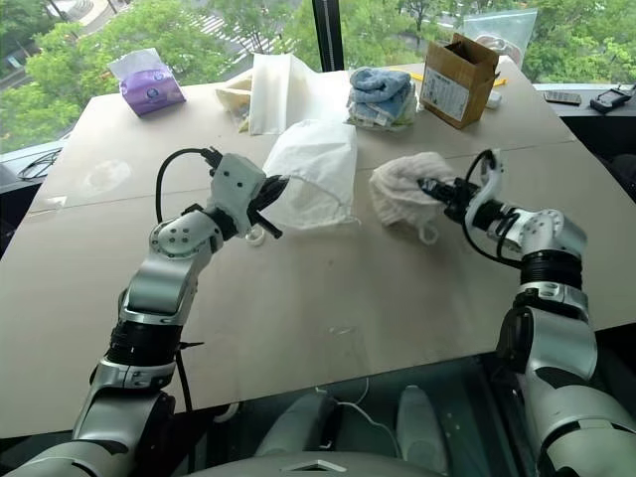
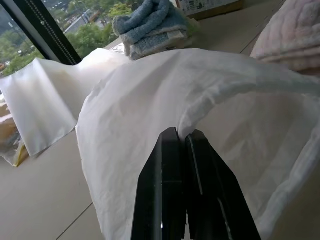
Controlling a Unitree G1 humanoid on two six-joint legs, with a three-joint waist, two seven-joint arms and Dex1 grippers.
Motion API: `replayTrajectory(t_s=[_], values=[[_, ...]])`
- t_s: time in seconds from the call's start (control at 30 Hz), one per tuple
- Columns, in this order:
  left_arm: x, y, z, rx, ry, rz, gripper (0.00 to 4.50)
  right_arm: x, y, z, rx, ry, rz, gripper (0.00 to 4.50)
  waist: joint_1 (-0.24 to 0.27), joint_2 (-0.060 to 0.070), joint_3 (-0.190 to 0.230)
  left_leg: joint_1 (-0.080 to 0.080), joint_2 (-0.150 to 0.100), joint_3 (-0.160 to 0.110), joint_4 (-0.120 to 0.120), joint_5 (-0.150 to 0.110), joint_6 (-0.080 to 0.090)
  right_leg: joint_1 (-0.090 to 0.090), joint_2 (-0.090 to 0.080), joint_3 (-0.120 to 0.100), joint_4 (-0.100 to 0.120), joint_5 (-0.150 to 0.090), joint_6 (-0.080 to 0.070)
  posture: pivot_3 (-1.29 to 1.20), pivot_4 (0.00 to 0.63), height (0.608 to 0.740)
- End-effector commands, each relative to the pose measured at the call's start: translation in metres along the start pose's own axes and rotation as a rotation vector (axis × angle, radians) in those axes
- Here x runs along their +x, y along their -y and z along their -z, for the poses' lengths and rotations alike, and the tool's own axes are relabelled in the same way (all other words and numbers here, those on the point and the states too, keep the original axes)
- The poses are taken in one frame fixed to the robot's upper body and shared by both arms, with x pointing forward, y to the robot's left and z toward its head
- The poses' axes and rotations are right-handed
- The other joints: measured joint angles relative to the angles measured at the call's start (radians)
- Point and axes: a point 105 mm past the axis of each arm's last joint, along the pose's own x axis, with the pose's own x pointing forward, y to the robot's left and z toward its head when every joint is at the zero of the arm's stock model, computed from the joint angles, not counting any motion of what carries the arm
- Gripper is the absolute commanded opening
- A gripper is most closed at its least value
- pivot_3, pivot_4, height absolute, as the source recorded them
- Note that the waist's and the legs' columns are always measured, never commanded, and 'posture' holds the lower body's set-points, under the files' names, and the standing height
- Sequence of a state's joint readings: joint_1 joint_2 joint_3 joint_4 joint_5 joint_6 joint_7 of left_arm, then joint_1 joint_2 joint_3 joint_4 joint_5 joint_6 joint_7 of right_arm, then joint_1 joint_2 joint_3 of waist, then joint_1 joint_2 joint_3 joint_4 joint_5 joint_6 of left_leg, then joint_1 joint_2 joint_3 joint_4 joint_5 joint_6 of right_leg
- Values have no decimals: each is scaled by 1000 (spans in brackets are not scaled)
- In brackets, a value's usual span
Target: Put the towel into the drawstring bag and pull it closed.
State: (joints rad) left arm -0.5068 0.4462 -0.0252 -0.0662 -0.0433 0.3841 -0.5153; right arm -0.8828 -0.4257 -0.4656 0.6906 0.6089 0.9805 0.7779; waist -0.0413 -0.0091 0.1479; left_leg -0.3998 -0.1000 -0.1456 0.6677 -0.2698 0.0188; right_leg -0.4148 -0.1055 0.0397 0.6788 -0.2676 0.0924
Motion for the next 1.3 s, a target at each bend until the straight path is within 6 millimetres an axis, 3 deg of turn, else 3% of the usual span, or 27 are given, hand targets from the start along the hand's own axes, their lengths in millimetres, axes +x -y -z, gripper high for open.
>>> replayTrajectory(t_s=[0.03,0.13,0.27,0.33,0.47,0.67,0.77,0.93,1.1,1.3], values=[[7,-8,-22,-83,42,2,0,-34,-56,-42,-73,166,-200,15,1,0,0,0,0,-1,-1,0,0,0,0,-1,0,0,0,0,150,740],[19,-8,-32,-153,57,7,0,-51,-103,-25,-142,134,-365,15,1,0,0,0,0,-1,-1,0,0,0,0,-2,0,0,0,0,150,740],[31,-2,-39,-179,44,36,0,-52,-137,31,-221,-33,-481,15,-6,0,0,1,1,1,0,0,0,0,1,1,0,0,0,0,150,740],[33,1,-43,-189,46,56,0,-48,-139,52,-238,-98,-472,15,-5,0,0,1,1,1,0,0,0,0,1,1,1,0,0,0,150,740],[37,6,-52,-232,46,110,0,-27,-119,98,-255,-204,-332,15,0,0,0,1,1,1,1,0,0,0,1,1,1,0,0,0,150,740],[33,9,-51,-258,20,131,0,-8,-108,133,-280,-260,-244,15,-2,0,0,1,0,1,1,0,0,0,1,1,1,0,1,0,150,740],[29,18,-47,-266,-4,165,0,10,-96,130,-280,-178,-140,15,-2,0,0,1,1,0,1,0,0,0,1,1,1,0,1,0,150,740],[23,31,-39,-279,-41,194,0,28,-92,116,-187,-8,-57,15,0,0,0,1,0,0,1,0,0,0,1,1,1,1,1,0,150,740],[20,34,-33,-294,-74,197,0,34,-74,90,-39,234,92,15,0,0,0,1,0,0,1,0,0,0,1,1,1,0,1,0,150,740],[18,44,-31,-351,-111,233,0,44,-81,89,129,333,70,15,-3,0,0,1,0,0,0,0,0,0,1,1,1,0,1,0,150,740]])
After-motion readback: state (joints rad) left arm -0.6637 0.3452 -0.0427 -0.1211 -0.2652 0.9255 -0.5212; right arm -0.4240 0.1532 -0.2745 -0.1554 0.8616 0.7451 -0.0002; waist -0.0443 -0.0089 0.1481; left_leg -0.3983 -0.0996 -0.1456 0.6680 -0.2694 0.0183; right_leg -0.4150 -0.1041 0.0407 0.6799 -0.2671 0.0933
